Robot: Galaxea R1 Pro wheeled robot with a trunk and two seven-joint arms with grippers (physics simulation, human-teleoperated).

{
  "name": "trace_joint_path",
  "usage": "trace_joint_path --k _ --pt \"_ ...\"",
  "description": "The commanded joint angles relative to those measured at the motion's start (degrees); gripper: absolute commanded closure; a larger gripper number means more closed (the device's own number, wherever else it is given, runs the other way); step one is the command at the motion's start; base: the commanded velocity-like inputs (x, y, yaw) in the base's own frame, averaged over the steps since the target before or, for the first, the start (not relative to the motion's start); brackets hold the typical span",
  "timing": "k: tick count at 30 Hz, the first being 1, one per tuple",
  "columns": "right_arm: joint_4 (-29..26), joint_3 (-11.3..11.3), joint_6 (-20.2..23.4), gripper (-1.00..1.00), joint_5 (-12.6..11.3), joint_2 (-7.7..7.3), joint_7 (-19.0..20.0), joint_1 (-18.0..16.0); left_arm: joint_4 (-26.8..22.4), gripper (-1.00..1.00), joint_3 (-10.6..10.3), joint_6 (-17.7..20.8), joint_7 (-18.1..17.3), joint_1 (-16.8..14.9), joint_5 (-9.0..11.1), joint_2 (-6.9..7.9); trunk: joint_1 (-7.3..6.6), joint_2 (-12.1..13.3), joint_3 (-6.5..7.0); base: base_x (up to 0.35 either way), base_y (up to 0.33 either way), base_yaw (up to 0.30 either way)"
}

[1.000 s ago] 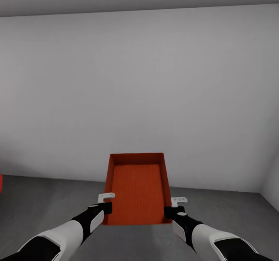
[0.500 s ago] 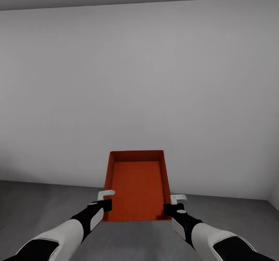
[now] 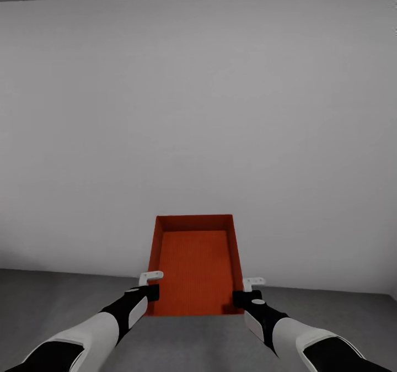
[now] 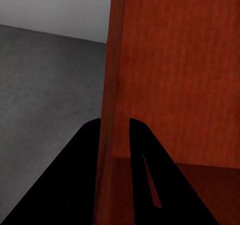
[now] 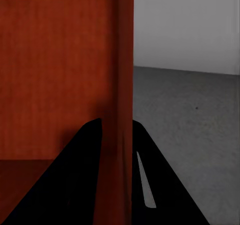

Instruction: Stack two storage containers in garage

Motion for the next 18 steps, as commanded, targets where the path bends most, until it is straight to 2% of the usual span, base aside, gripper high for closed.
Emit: trace_joint_path --k 1,7,18 --pt "2.51 0.94 -0.2 1.0 -0.87 0.02 -0.12 0.0 -0.35 1.0 1.91 -0.43 2.98 -0.04 -0.68 0.33 0.05 -0.04 -0.01 0.323 0.0 -0.196" --pt "2.51 0.94 -0.13 1.0 -0.87 0.03 -0.11 0.0 -0.38 1.0 1.92 -0.43 2.98 -0.04 -0.62 0.33 0.05 -0.04 -0.01 0.268 0.0 -0.226" --pt "2.51 0.93 -0.26 1.0 -0.87 0.03 -0.11 0.0 -0.22 1.0 1.84 -0.43 2.98 -0.04 -0.58 0.33 0.05 -0.04 -0.01 0.035 0.0 -0.038"
